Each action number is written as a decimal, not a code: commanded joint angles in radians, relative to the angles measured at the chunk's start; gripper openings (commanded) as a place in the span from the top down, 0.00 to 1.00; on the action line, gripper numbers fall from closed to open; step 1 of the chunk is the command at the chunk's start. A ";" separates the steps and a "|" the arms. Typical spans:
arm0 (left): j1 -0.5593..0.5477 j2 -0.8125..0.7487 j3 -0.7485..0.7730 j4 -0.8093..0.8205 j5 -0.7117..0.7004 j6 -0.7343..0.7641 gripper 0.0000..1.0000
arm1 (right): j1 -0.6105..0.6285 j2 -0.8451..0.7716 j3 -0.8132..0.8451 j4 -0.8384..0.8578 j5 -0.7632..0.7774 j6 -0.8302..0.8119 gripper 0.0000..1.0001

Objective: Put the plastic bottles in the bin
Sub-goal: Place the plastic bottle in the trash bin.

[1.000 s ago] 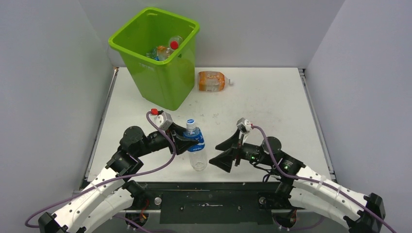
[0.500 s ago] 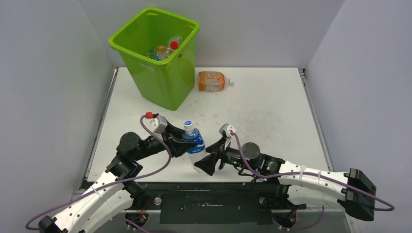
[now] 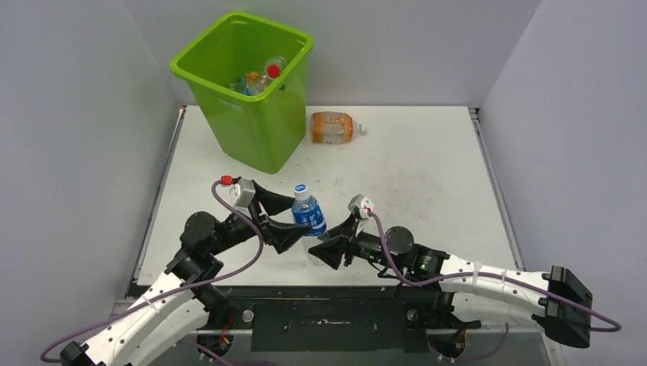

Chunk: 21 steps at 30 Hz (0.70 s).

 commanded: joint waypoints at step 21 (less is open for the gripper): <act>-0.011 0.169 0.328 -0.093 -0.134 -0.135 0.04 | 0.038 -0.128 0.000 -0.020 0.104 -0.189 0.67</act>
